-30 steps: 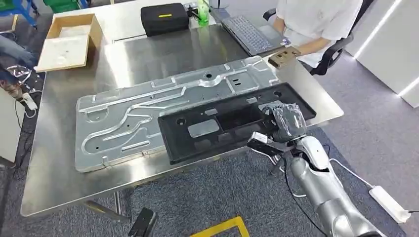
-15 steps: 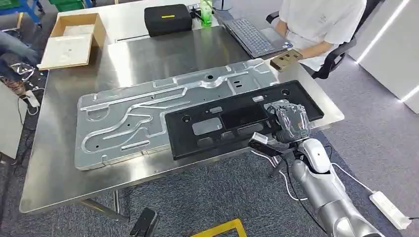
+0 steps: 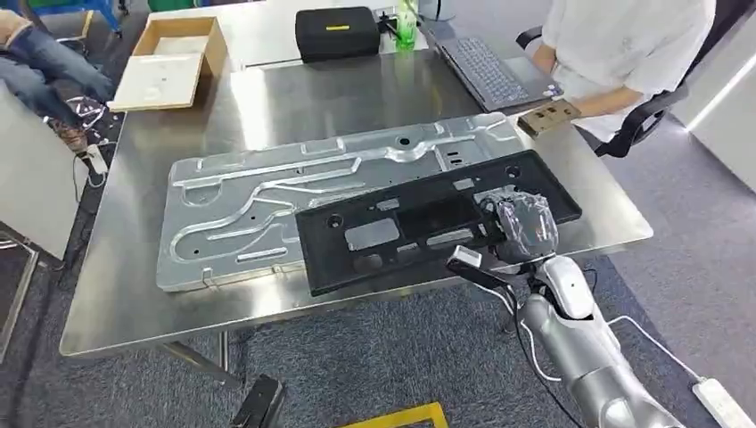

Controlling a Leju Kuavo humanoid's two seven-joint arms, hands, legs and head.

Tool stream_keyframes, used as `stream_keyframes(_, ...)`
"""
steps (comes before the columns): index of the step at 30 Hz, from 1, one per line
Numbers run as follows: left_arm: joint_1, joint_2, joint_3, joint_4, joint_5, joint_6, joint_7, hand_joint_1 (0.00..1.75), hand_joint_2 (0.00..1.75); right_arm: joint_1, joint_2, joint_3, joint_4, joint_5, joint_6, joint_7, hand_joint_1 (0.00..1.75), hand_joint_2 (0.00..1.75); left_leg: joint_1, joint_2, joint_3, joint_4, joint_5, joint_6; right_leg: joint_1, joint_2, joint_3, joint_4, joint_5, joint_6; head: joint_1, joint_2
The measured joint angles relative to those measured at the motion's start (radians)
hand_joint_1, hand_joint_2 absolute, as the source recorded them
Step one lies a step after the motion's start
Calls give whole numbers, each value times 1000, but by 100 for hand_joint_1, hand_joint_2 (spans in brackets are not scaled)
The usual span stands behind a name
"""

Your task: Take the parts from the cabinet and place them on the table.

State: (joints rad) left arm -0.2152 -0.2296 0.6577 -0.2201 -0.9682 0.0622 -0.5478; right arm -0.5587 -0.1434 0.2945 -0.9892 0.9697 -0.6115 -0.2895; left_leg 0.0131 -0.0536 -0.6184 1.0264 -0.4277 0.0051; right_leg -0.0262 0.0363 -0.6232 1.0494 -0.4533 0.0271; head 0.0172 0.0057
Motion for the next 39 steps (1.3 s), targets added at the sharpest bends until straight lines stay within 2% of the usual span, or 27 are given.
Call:
stream_keyframes(1,1,0,0,0,0,-2,0,0,0,0,0,0,0,-2,0,2,175,175,1,-5,-1,0,-1,-7,-6,-6,2,-7,5,-11,0,0)
stream_keyframes(2,1,0,0,0,0,-2,0,0,0,0,1,0,-3,-5,0,4,175,175,4,8,-6,14,-15,-9,-7,-13,7,-12,8,-18,0,0)
stream_keyframes(3,0,0,0,0,0,-3,0,0,0,-1,0,-1,-5,-7,0,4,175,175,1,27,-24,57,-47,-11,-5,-15,9,-14,8,-27,-3,0)
stream_keyframes(5,-1,0,0,0,1,-6,-1,0,0,0,0,-5,-5,-16,0,7,175,175,2,39,-93,215,-123,-13,2,-25,9,-13,6,-35,-3,0)
stream_keyframes(6,1,0,0,0,2,-7,-1,0,0,2,0,-5,-5,-19,0,8,175,175,2,40,-125,284,-146,-14,6,-28,8,-13,6,-38,-3,0)
stream_keyframes(7,2,0,0,0,3,-7,-1,0,0,2,0,-5,-5,-19,0,8,175,175,2,41,-137,312,-146,-13,9,-30,8,-12,6,-39,-3,0)
stream_keyframes(8,2,0,0,0,3,-7,-1,0,0,2,0,-6,-5,-19,0,8,175,175,2,41,-126,290,-123,-10,12,-30,9,-11,5,-39,-3,0)
stream_keyframes(9,2,0,0,0,3,-8,-2,0,0,2,0,-7,-5,-19,0,8,175,175,1,42,-94,226,-85,-5,14,-30,9,-10,5,-39,-3,0)
stream_keyframes(11,1,0,0,0,2,-10,-2,0,0,1,0,-10,-6,-20,0,8,175,175,-5,46,-1,44,-7,14,18,-31,13,-9,3,-38,-3,0)
stream_keyframes(12,0,0,0,0,2,-10,-2,0,0,0,0,-11,-6,-21,0,8,175,175,-11,48,14,21,-24,23,22,-32,10,-8,3,-35,-2,0)
stream_keyframes(15,3,0,0,0,2,-10,-3,0,0,1,-4,-16,-6,-22,0,8,175,175,-16,46,12,8,-18,22,17,-34,6,-12,9,-23,-3,0)
stream_keyframes(17,2,-2,0,0,2,-10,-3,0,0,-1,-8,-18,-7,-21,0,8,175,175,-2,50,22,-14,-4,32,16,-33,5,-5,1,-12,-3,0)
stream_keyframes(18,-1,-2,0,0,1,-11,-3,0,0,-5,-8,-20,-7,-21,1,9,175,175,-2,49,24,-20,-1,37,18,-34,-7,22,-21,-9,-1,0)
stream_keyframes(21,-1,-3,-1,0,0,-16,-3,0,0,-16,-30,-29,1,-21,23,3,175,175,-3,49,21,-19,1,42,10,-33,-111,241,-123,4,-2,0)
stream_keyframes(22,2,-2,-1,0,-1,-16,-2,0,0,-20,-40,-31,7,-26,40,-7,175,175,-2,47,21,-18,1,42,8,-34,-132,281,-127,7,-2,0)
stream_keyframes(23,4,-2,-1,0,-2,-16,-1,0,0,-24,-52,-32,13,-29,48,-15,175,175,-2,46,21,-17,1,41,3,-34,-131,274,-107,11,-1,0)
stream_keyframes(24,5,-2,-1,0,-2,-17,-1,0,0,-31,-62,-32,19,-30,52,-19,175,175,-1,45,21,-14,-1,38,-1,-34,-107,221,-69,14,-2,0)
stream_keyframes(26,4,-3,-2,0,-3,-17,-1,0,0,-46,-72,-33,25,-31,53,-25,175,175,2,45,21,-3,-9,27,-8,-36,-19,46,19,18,-2,0)
stream_keyframes(27,3,-2,-3,0,-3,-17,-1,0,0,-54,-73,-33,28,-27,50,-25,175,175,-1,45,17,1,-13,20,-5,-34,4,5,3,19,-1,0)
stream_keyframes(28,0,-2,-4,0,-4,-17,0,0,0,-57,-74,-34,30,-17,44,-24,175,175,-5,46,13,9,-15,14,1,-29,-1,-4,9,8,-3,0)
stream_keyframes(31,2,-2,-6,0,-4,-17,0,0,0,-57,-77,-34,40,12,27,-16,175,175,-2,43,11,3,-11,3,5,-32,-4,1,9,-8,-2,0)
stream_keyframes(33,2,-2,-6,0,-5,-17,0,0,0,-58,-77,-34,40,29,11,-8,175,175,0,46,0,30,-38,-8,1,-42,-2,-6,13,-26,-2,0)
stream_keyframes(34,1,-2,-6,0,-5,-17,0,0,0,-60,-77,-34,40,36,2,-2,175,175,0,48,-24,87,-74,-9,2,-46,-3,-5,12,-32,-3,0)
stream_keyframes(36,2,-2,-7,0,-5,-17,0,0,0,-59,-77,-34,44,40,-2,0,175,175,-1,48,-99,252,-150,-11,7,-59,-3,-5,10,-36,-2,0)
stream_keyframes(37,3,-2,-7,0,-5,-17,0,0,0,-59,-77,-34,45,40,-2,1,175,175,-1,48,-129,313,-167,-10,11,-65,-4,-4,10,-37,-2,0)
stream_keyframes(38,5,-2,-7,0,-5,-17,0,0,0,-58,-77,-34,47,41,-2,1,175,175,-1,48,-135,324,-158,-8,14,-71,-3,-4,9,-38,-2,0)
stream_keyframes(39,5,-2,-7,0,-5,-17,0,0,0,-58,-77,-34,48,42,-2,1,175,175,-3,49,-114,281,-123,-1,17,-79,-2,-4,8,-40,-3,0)
